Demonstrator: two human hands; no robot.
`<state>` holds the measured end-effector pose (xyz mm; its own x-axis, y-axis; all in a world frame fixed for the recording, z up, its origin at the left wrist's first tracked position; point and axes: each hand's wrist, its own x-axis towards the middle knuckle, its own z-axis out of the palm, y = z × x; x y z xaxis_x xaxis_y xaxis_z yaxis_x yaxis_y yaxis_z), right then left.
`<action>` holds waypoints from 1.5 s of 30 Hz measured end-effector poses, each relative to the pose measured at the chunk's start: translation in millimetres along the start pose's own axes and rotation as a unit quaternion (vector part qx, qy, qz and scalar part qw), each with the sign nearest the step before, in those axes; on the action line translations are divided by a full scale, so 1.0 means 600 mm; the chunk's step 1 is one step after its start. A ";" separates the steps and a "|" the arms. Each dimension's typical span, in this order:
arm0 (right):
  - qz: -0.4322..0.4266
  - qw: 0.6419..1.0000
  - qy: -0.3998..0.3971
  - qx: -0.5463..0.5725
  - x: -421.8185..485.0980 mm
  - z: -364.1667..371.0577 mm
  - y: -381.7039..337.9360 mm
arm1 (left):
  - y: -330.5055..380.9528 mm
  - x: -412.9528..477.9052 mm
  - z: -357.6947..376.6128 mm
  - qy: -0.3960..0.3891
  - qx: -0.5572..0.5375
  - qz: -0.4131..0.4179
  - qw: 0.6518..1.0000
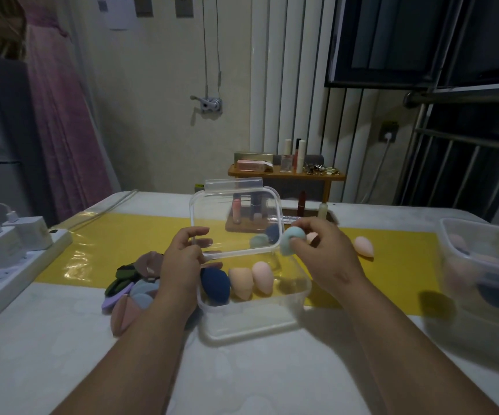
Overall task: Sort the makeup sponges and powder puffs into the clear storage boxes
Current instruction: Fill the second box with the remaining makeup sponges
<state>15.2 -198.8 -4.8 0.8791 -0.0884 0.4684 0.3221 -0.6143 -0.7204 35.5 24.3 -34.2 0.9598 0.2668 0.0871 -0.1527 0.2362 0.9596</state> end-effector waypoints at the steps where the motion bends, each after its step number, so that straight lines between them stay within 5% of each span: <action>1: 0.002 1.000 -0.023 -0.005 -0.003 -0.001 -0.006 | 0.001 0.000 0.000 0.000 0.001 -0.001 1.000; 8: 0.011 0.984 -0.108 -0.139 -0.011 0.004 -0.018 | 0.001 -0.002 0.000 0.004 0.009 0.001 1.000; 24: -0.020 0.931 -0.152 -0.331 0.005 0.021 -0.041 | 0.006 -0.010 0.004 0.014 0.047 0.008 0.999; 45: 0.039 0.923 -0.170 -0.343 0.006 0.025 -0.044 | 0.006 -0.008 0.004 0.015 0.044 0.001 0.999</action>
<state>15.2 -170.9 8.0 0.9873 0.0267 0.1568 0.0578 -0.9787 -0.1971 30.8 21.7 -30.5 0.9517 0.2960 0.0817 -0.1317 0.1533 0.9794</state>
